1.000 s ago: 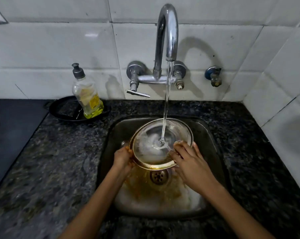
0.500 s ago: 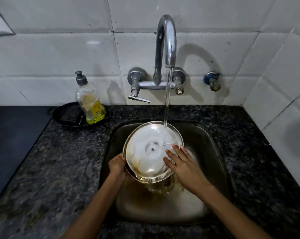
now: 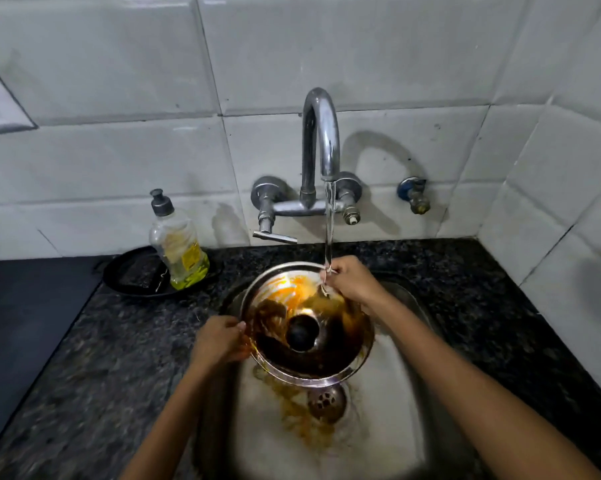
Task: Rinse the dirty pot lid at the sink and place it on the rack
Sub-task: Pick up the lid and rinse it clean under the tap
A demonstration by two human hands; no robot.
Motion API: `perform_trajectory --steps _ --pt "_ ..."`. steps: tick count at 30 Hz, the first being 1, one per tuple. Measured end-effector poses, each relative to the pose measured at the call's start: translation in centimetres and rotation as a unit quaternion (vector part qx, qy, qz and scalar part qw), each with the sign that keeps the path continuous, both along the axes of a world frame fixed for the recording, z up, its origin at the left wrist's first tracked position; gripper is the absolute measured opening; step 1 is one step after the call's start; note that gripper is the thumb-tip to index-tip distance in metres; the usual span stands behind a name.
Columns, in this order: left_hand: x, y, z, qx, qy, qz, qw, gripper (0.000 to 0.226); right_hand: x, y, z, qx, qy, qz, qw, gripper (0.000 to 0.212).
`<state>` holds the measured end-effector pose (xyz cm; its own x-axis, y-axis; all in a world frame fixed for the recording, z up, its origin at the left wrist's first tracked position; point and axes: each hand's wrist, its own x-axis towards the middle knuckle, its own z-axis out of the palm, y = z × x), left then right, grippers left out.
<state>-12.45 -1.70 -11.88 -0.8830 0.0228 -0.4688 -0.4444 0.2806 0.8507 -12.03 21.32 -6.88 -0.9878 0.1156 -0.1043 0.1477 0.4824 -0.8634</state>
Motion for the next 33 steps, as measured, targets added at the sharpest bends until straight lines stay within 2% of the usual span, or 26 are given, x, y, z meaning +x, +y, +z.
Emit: perform_trajectory --steps 3,7,12,16,21,25,27,29,33 --pt "-0.5 -1.1 0.9 -0.027 0.043 -0.001 0.999 0.026 -0.2 0.0 0.4 -0.07 0.007 -0.02 0.997 0.044" --pt "-0.3 -1.5 1.1 -0.059 0.091 -0.062 0.992 0.026 1.8 2.2 0.7 -0.114 -0.001 -0.033 0.993 0.034" --pt "1.0 1.3 1.2 0.002 0.081 -0.14 0.987 0.029 4.0 7.0 1.1 -0.153 -0.002 -0.106 0.982 0.038" --pt "1.1 3.1 2.0 0.035 0.107 -0.173 0.978 0.029 4.5 9.2 1.7 -0.156 0.004 -0.15 0.976 0.032" --pt "1.4 3.1 3.7 0.101 0.161 -0.123 0.974 0.028 2.9 6.8 1.7 -0.171 -0.01 -0.115 0.979 0.036" --pt "1.7 1.3 4.2 0.073 0.213 -0.09 0.97 0.025 1.3 3.3 1.7 -0.181 -0.02 -0.059 0.982 0.04" --pt "1.9 0.3 4.1 0.057 0.223 -0.065 0.971 0.022 0.8 2.2 1.7 -0.185 -0.027 -0.049 0.981 0.035" --pt "1.9 -0.5 3.6 0.036 0.238 -0.053 0.969 0.017 0.6 1.9 1.7 -0.189 -0.034 -0.047 0.98 0.029" --pt "1.8 -0.3 2.2 -0.029 0.234 -0.045 0.971 0.024 1.5 3.6 1.6 -0.187 -0.028 -0.073 0.979 0.031"
